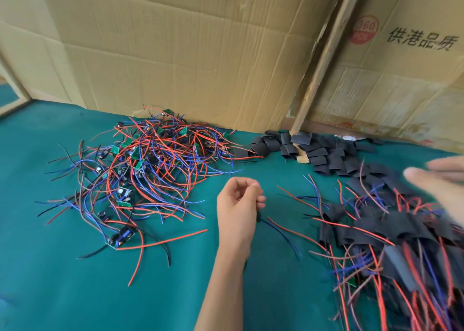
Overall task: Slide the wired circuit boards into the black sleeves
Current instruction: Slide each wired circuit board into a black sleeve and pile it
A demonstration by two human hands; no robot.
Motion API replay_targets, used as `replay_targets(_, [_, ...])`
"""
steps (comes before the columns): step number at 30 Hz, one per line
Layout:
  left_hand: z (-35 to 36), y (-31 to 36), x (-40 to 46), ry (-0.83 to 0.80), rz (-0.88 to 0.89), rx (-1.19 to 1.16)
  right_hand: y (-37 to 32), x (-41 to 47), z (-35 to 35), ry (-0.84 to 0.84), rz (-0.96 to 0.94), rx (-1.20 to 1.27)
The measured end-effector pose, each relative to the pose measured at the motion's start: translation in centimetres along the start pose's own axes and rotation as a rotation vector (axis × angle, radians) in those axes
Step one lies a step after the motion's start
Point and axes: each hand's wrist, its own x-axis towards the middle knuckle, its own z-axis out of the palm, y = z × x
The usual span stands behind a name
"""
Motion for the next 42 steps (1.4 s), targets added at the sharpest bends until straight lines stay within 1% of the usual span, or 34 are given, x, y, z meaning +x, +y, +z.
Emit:
replay_targets(1, [0.0, 0.0, 0.0, 0.021, 0.009, -0.005, -0.5, 0.4, -0.4, 0.066, -0.048, 0.006])
replay_targets(2, [0.0, 0.0, 0.0, 0.049, 0.022, -0.014, -2.4, 0.5, 0.2, 0.093, -0.092, 0.023])
replay_targets(3, [0.0, 0.0, -0.1, 0.089, 0.039, -0.026, -5.1, 0.3, 2.0, 0.083, -0.186, 0.036])
replay_targets(5, [0.1, -0.2, -0.2, 0.229, 0.118, 0.004, -11.2, 0.1, 7.3, -0.046, -0.363, 0.029])
replay_targets(7, [0.0, -0.2, -0.4, 0.416, 0.239, 0.118, -15.2, 0.2, 13.3, -0.249, -0.500, -0.012])
replay_targets(9, [-0.2, 0.1, -0.6, 0.527, 0.316, 0.189, -17.2, 0.7, 18.7, -0.407, -0.498, -0.102])
replay_targets(10, [-0.3, 0.2, -0.6, 0.556, 0.343, 0.212, -17.5, 0.8, 20.7, -0.431, -0.471, -0.146])
replay_targets(12, [-0.5, 0.4, -0.5, 0.592, 0.365, 0.244, -17.4, 1.0, 23.2, -0.396, -0.440, -0.192])
replay_targets(15, [-0.5, 0.2, -0.2, 0.602, 0.345, 0.281, -16.9, 0.6, 24.2, -0.336, -0.429, -0.156])
replay_targets(17, [-0.5, 0.1, -0.1, 0.605, 0.335, 0.292, -16.6, 0.6, 23.2, -0.306, -0.422, -0.057])
replay_targets(20, [-0.5, 0.2, 0.1, 0.603, 0.287, 0.202, -15.8, 0.5, 20.1, -0.293, -0.346, 0.176])
replay_targets(22, [-0.5, 0.2, 0.2, 0.574, 0.247, 0.100, -14.9, -0.1, 17.4, -0.379, -0.252, 0.417])
replay_targets(24, [-0.4, 0.4, 0.1, 0.485, 0.193, 0.008, -13.9, -1.2, 15.0, -0.463, -0.186, 0.596])
replay_targets(28, [-0.1, 1.1, 0.0, 0.216, 0.029, -0.201, -12.0, -4.1, 13.1, -0.549, -0.131, 0.681])
replay_targets(30, [-0.2, 1.4, -0.1, 0.098, -0.021, -0.282, -11.2, -5.2, 13.4, -0.582, -0.080, 0.628])
replay_targets(32, [-0.5, 1.5, -0.2, 0.012, -0.032, -0.261, -10.4, -5.9, 14.0, -0.618, -0.043, 0.554])
replay_targets(35, [-0.5, 1.3, -0.3, -0.022, -0.027, -0.197, -10.0, -6.3, 14.6, -0.659, -0.090, 0.413])
replay_targets(37, [-0.3, 1.2, -0.3, 0.013, 0.009, -0.137, -10.2, -6.0, 14.6, -0.718, -0.145, 0.291])
replay_targets(38, [-0.2, 1.0, -0.3, 0.051, 0.036, -0.108, -10.3, -5.6, 14.6, -0.719, -0.170, 0.220])
replay_targets(40, [-0.2, 0.8, -0.1, 0.168, 0.111, -0.035, -10.7, -4.3, 14.8, -0.622, -0.218, 0.106])
replay_targets(42, [-0.4, 0.4, 0.0, 0.281, 0.209, 0.098, -11.6, -2.8, 15.1, -0.536, -0.288, 0.017])
